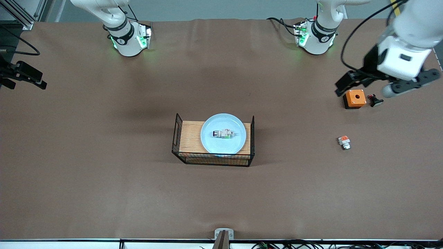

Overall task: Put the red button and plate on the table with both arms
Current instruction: 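Reach the left gripper over the white button on the plate, then lower the left gripper and grasp the white button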

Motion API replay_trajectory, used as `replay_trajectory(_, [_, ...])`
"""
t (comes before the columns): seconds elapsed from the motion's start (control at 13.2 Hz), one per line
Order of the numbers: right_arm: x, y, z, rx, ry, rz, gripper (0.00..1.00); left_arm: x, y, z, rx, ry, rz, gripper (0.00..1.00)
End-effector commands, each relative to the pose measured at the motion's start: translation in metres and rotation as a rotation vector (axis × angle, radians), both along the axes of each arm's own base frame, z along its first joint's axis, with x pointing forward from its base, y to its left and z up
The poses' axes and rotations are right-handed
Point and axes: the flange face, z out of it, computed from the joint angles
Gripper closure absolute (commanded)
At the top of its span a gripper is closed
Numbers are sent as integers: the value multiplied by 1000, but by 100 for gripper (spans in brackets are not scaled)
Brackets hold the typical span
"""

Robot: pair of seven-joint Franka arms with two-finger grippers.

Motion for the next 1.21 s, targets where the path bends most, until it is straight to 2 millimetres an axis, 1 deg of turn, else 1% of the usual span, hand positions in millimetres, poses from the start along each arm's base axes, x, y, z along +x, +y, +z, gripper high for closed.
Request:
replay_trajectory(0.0, [22, -5, -35, -5, 54, 0, 0, 5, -49, -21, -24, 62, 158, 0])
replay_trajectory(0.08, [30, -5, -50, -7, 80, 0, 0, 3, -69, -31, -29, 82, 208, 0])
replay_trajectory(0.15, [39, -5, -72, -9, 118, 1, 0, 3, -87, -39, -33, 98, 262, 0])
replay_trajectory(0.23, [42, -7, -78, -9, 125, -2, 0, 0, -110, -49, -37, 109, 320, 0])
replay_trajectory(0.3, [46, -15, -86, -9, 136, -17, 0, 0, -130, -59, -50, 111, 390, 0])
replay_trajectory(0.38, [47, -18, -92, -9, 145, -22, 0, 0, -148, -67, -71, 105, 467, 0])
replay_trajectory(0.53, [46, -21, -96, -5, 155, -30, 0, -3, -186, -83, -95, 87, 601, 0])
replay_trajectory(0.61, [46, -20, -95, 3, 153, -31, 0, -4, -201, -93, -81, 77, 676, 0])
replay_trajectory(0.68, [45, -19, -95, 7, 159, -38, 0, -3, -217, -102, -72, 81, 788, 0])
replay_trajectory(0.83, [45, -18, -96, 10, 162, -42, 0, 4, -245, -119, -72, 97, 958, 0])
replay_trajectory(0.98, [43, -14, -99, 34, 168, -42, 0, 18, -258, -133, -95, 136, 1089, 0])
replay_trajectory(1.06, [43, -14, -99, 34, 170, -42, 0, 22, -269, -143, -125, 146, 1153, 0])
replay_trajectory(1.13, [43, -14, -99, 36, 171, -42, 0, 32, -274, -154, -177, 153, 1228, 0])
